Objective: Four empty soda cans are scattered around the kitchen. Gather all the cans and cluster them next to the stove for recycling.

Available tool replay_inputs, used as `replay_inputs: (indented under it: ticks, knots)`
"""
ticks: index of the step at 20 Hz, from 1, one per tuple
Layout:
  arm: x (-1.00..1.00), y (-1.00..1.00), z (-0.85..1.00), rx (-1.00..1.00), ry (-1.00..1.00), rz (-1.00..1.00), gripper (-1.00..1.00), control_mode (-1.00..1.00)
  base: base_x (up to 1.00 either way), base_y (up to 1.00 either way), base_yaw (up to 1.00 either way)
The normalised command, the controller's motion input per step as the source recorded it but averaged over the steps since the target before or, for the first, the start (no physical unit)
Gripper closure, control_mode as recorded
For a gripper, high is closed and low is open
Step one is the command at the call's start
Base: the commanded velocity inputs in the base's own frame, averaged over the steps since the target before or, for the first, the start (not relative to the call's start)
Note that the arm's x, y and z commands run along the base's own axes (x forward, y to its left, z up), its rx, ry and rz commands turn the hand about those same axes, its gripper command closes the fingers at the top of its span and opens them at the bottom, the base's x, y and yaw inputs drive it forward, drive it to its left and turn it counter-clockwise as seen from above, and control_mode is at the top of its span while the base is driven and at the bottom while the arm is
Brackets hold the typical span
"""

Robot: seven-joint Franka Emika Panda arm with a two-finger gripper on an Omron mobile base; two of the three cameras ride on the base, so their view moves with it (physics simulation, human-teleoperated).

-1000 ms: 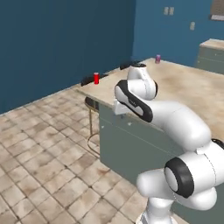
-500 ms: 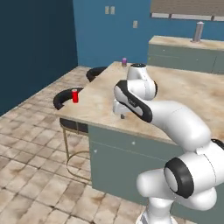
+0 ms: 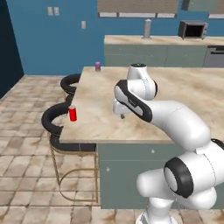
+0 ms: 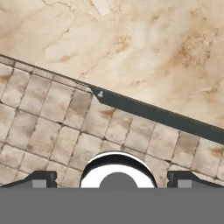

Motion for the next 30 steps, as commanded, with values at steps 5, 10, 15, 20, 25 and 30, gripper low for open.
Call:
replay_inputs:
  ticks: [5, 10, 15, 20, 25, 30]
  knots:
    - [0.00, 0.00, 0.00, 0.00, 0.00, 0.00, -1.00, 1.00, 0.24, 1.00, -0.50]
    - [0.00, 0.00, 0.00, 0.00, 0.00, 0.00, -1.00, 1.00, 0.05, 0.97, -0.38]
    - [0.00, 0.00, 0.00, 0.00, 0.00, 0.00, -1.00, 1.00, 0.17, 0.35, -0.26]
    - [0.00, 0.00, 0.00, 0.00, 0.00, 0.00, -1.00, 1.00, 0.34, 0.61, -0.26]
    - [0.00, 0.00, 0.00, 0.00, 0.00, 0.00, -1.00, 1.00, 0.23, 0.62, -0.12]
    - [0.00, 0.00, 0.00, 0.00, 0.00, 0.00, -1.00, 1.00, 0.50, 0.00, 0.01]
